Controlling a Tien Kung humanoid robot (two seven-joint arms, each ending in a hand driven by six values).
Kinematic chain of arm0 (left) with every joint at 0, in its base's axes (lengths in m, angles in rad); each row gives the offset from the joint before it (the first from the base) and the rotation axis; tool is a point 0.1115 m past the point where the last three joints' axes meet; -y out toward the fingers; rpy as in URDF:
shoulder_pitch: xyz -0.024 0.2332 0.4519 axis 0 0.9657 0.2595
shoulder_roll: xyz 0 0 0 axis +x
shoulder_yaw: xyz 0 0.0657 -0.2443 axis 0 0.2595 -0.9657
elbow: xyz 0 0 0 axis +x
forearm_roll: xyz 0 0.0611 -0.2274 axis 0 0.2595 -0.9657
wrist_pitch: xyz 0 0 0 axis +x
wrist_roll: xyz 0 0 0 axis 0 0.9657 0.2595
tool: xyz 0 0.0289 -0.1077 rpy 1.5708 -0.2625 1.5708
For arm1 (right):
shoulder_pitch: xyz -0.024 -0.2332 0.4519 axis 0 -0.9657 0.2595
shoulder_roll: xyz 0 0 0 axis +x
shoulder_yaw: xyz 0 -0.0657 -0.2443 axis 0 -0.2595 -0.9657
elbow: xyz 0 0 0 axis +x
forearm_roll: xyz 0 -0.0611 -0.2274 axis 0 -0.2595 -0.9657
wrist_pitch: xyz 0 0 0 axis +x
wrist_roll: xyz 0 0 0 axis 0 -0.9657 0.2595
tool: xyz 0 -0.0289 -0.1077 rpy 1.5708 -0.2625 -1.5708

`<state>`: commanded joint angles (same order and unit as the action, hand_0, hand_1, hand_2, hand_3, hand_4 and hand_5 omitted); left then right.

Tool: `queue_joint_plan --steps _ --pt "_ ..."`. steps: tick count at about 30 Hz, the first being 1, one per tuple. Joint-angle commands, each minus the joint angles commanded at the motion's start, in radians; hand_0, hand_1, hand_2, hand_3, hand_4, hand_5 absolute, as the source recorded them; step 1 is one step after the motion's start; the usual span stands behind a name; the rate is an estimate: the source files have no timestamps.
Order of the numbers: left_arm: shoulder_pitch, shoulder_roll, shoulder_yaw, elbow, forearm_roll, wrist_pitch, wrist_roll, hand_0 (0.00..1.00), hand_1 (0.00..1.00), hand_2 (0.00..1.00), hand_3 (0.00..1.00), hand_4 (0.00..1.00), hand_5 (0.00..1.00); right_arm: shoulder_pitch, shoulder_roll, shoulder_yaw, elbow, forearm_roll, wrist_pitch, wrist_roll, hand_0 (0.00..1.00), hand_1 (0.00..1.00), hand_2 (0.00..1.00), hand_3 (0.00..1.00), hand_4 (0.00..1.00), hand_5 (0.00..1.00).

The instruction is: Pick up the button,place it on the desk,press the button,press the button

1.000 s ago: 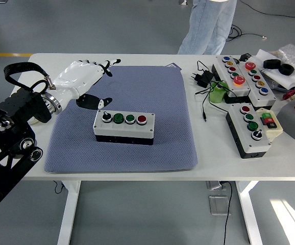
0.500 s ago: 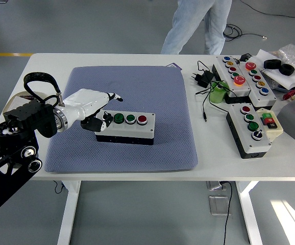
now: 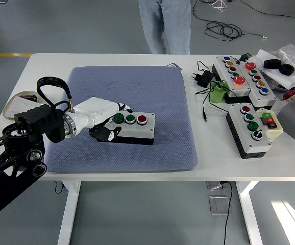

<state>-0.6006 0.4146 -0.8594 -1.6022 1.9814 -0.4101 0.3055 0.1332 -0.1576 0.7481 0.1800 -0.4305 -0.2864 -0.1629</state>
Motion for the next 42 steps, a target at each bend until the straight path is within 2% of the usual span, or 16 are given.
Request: queue_joint_plan --steps 5,14,27,31,36,38,42 --pt "-0.027 -0.013 0.022 0.037 -0.002 -0.024 0.010 0.075 0.028 0.057 0.863 0.504 0.153 -0.002 0.000 -0.001 0.000 -0.002 0.001 -0.001 0.787 0.797 0.817 0.751 0.412 0.479" --pt "-0.044 -0.019 0.048 0.070 -0.008 -0.056 0.018 0.085 0.039 0.070 0.867 0.494 0.170 -0.004 0.001 -0.003 0.000 -0.002 0.000 -0.003 0.787 0.797 0.817 0.751 0.412 0.479" --pt "-0.065 -0.025 0.085 0.110 -0.014 -0.076 0.027 0.084 0.042 0.074 0.867 0.479 0.193 -0.001 0.000 -0.005 0.000 0.003 0.000 0.000 0.787 0.797 0.817 0.751 0.412 0.479" --pt "-0.068 -0.026 0.085 0.109 -0.014 -0.073 0.026 0.087 0.043 0.074 0.869 0.479 0.184 0.001 0.000 -0.006 0.000 0.004 0.000 0.001 0.787 0.797 0.817 0.751 0.412 0.479" --pt "-0.069 -0.028 0.052 0.076 -0.010 -0.029 0.009 0.087 0.043 0.074 0.869 0.479 0.184 0.002 -0.001 -0.007 0.000 0.003 0.001 0.001 0.787 0.797 0.817 0.751 0.412 0.479" --pt "-0.072 -0.031 0.047 0.063 -0.013 -0.019 0.006 0.085 0.043 0.073 0.871 0.480 0.213 0.002 -0.001 -0.006 0.000 0.002 0.001 0.001 0.787 0.797 0.817 0.751 0.412 0.479" --pt "-0.080 -0.038 0.058 0.055 -0.022 -0.017 0.003 0.085 0.043 0.073 0.871 0.480 0.213 0.003 -0.001 -0.006 0.000 -0.001 0.001 0.000 0.787 0.797 0.817 0.751 0.412 0.479"
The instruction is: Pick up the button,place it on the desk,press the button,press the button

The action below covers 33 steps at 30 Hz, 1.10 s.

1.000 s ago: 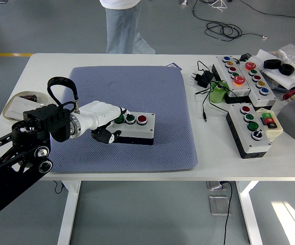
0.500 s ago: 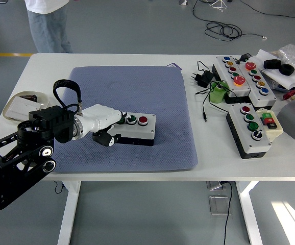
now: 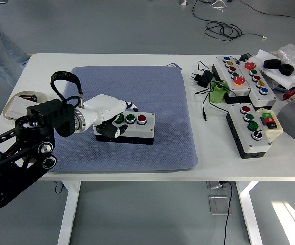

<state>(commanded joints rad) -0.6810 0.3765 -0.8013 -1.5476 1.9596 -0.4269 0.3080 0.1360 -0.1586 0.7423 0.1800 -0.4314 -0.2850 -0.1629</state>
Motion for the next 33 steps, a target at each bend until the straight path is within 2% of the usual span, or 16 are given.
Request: queue_joint_plan --steps 7,12,15,33 --pt "-0.007 -0.014 0.036 0.015 -0.007 0.001 -0.004 0.080 0.041 0.074 0.872 0.481 0.245 0.003 0.000 0.000 0.000 0.000 -0.001 0.000 0.787 0.797 0.817 0.751 0.412 0.479" --pt "-0.026 -0.045 0.054 0.050 -0.019 0.002 -0.012 0.080 0.041 0.074 0.872 0.481 0.245 0.007 0.000 0.002 0.000 -0.008 -0.001 -0.002 0.787 0.797 0.817 0.751 0.412 0.479" --pt "-0.031 -0.051 0.053 0.058 -0.020 0.002 -0.012 0.078 0.040 0.073 0.873 0.480 0.260 0.007 0.000 0.000 0.000 -0.005 -0.001 -0.001 0.787 0.797 0.817 0.751 0.412 0.479" --pt "-0.035 -0.054 0.055 0.139 -0.014 -0.015 -0.004 0.075 0.040 0.074 0.873 0.482 0.267 0.008 -0.001 0.002 0.000 -0.009 -0.001 0.000 0.787 0.797 0.817 0.751 0.412 0.479"
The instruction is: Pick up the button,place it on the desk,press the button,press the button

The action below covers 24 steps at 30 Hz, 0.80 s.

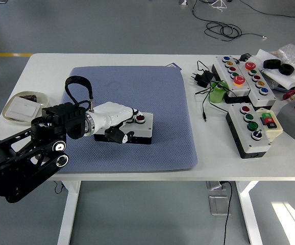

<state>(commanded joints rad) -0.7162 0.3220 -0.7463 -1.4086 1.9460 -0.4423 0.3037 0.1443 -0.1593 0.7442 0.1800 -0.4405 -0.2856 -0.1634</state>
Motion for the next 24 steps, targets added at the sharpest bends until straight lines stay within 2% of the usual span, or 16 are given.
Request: queue_joint_plan --steps 12,18,24 --pt "0.007 0.006 0.012 0.016 0.003 -0.025 0.008 0.075 0.041 0.074 0.874 0.481 0.285 -0.005 0.002 0.002 0.000 0.001 -0.002 -0.001 0.787 0.797 0.817 0.751 0.412 0.479" --pt "0.016 0.011 -0.016 -0.018 0.001 0.001 -0.005 0.076 0.041 0.075 0.874 0.481 0.281 -0.008 0.002 -0.001 0.000 0.003 -0.002 -0.001 0.787 0.797 0.817 0.751 0.412 0.479" --pt "0.030 0.016 -0.090 -0.081 0.001 0.019 -0.014 0.073 0.040 0.075 0.878 0.485 0.296 -0.012 0.001 -0.001 0.000 0.003 -0.002 -0.001 0.787 0.797 0.817 0.751 0.412 0.479"
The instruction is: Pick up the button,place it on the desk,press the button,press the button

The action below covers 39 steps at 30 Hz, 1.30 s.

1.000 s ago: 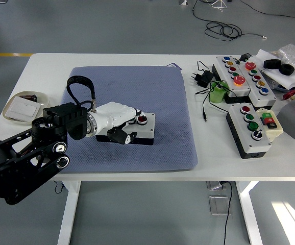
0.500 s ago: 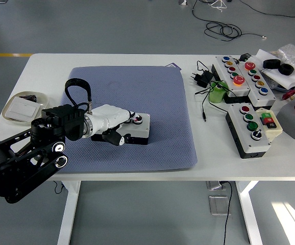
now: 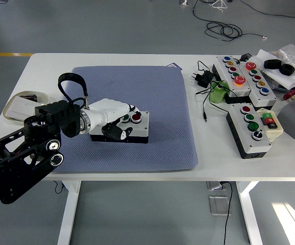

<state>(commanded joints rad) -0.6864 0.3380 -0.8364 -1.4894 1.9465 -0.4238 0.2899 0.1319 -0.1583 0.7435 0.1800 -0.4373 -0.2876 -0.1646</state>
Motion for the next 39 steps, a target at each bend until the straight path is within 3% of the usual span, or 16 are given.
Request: queue_joint_plan --steps 9,10,11,16,17,22,23,28,29,30,34,35,39 --pt "0.015 0.000 -0.079 -0.016 0.013 0.025 -0.009 0.071 0.039 0.073 0.876 0.489 0.299 -0.004 0.000 0.000 0.000 -0.003 0.000 -0.001 0.787 0.797 0.817 0.751 0.412 0.479" --pt "0.023 -0.001 -0.093 -0.002 0.010 0.048 -0.016 0.071 0.039 0.073 0.876 0.489 0.299 -0.003 0.000 -0.001 0.000 -0.003 0.000 -0.001 0.787 0.797 0.817 0.751 0.412 0.479" --pt "0.030 -0.002 -0.107 0.011 0.005 0.086 -0.023 0.021 0.054 0.110 0.870 0.597 0.491 -0.003 0.000 -0.001 0.000 -0.003 0.001 -0.001 0.787 0.797 0.817 0.751 0.412 0.479" --pt "0.066 -0.006 -0.166 0.075 -0.078 0.294 -0.061 0.021 0.054 0.110 0.870 0.597 0.491 -0.001 0.001 -0.001 0.000 -0.005 0.000 -0.001 0.787 0.797 0.817 0.751 0.412 0.479" --pt "0.071 -0.006 -0.173 0.079 -0.092 0.332 -0.058 0.098 0.200 0.234 0.910 0.683 0.767 -0.001 0.001 0.000 0.000 -0.005 -0.001 -0.001 0.787 0.797 0.817 0.751 0.412 0.479" --pt "0.109 0.000 -0.251 0.075 -0.165 0.540 -0.035 0.098 0.200 0.234 0.910 0.683 0.767 -0.002 0.002 0.002 0.000 -0.005 -0.002 0.000 0.787 0.797 0.817 0.751 0.412 0.479" --pt "0.114 0.002 -0.268 0.077 -0.199 0.579 -0.042 0.482 0.599 0.607 0.973 0.698 0.998 -0.001 0.001 0.002 0.000 -0.006 -0.001 -0.001 0.787 0.797 0.817 0.751 0.412 0.479" --pt "0.129 0.012 -0.340 0.100 -0.394 0.789 -0.127 0.482 0.599 0.607 0.973 0.698 0.998 -0.001 0.001 0.000 0.000 -0.005 0.000 -0.003 0.787 0.797 0.817 0.751 0.412 0.479" --pt "0.133 0.015 -0.353 0.108 -0.433 0.824 -0.150 0.781 0.810 0.804 0.998 0.683 0.998 -0.001 0.001 0.000 0.000 -0.006 0.000 -0.003 0.787 0.797 0.817 0.751 0.412 0.479" --pt "0.137 0.018 -0.370 0.118 -0.478 0.863 -0.170 0.781 0.810 0.804 0.998 0.683 0.998 0.000 0.001 0.002 0.000 -0.009 0.000 -0.004 0.787 0.797 0.817 0.751 0.412 0.479" --pt "0.161 0.034 -0.412 0.136 -0.647 0.882 -0.190 0.781 0.810 0.804 0.998 0.683 0.998 0.000 0.001 0.004 0.000 -0.010 -0.001 -0.005 0.787 0.797 0.817 0.751 0.412 0.479" --pt "0.174 0.041 -0.427 0.143 -0.686 0.881 -0.203 0.866 0.893 0.908 0.998 0.672 0.998 -0.001 0.001 0.005 0.000 -0.010 -0.001 -0.004 0.787 0.797 0.817 0.751 0.412 0.479" --pt "0.222 0.057 -0.499 0.173 -0.855 0.877 -0.262 0.866 0.893 0.908 0.998 0.672 0.998 -0.001 -0.001 0.005 0.000 -0.011 0.000 -0.004 0.787 0.797 0.817 0.751 0.412 0.479"
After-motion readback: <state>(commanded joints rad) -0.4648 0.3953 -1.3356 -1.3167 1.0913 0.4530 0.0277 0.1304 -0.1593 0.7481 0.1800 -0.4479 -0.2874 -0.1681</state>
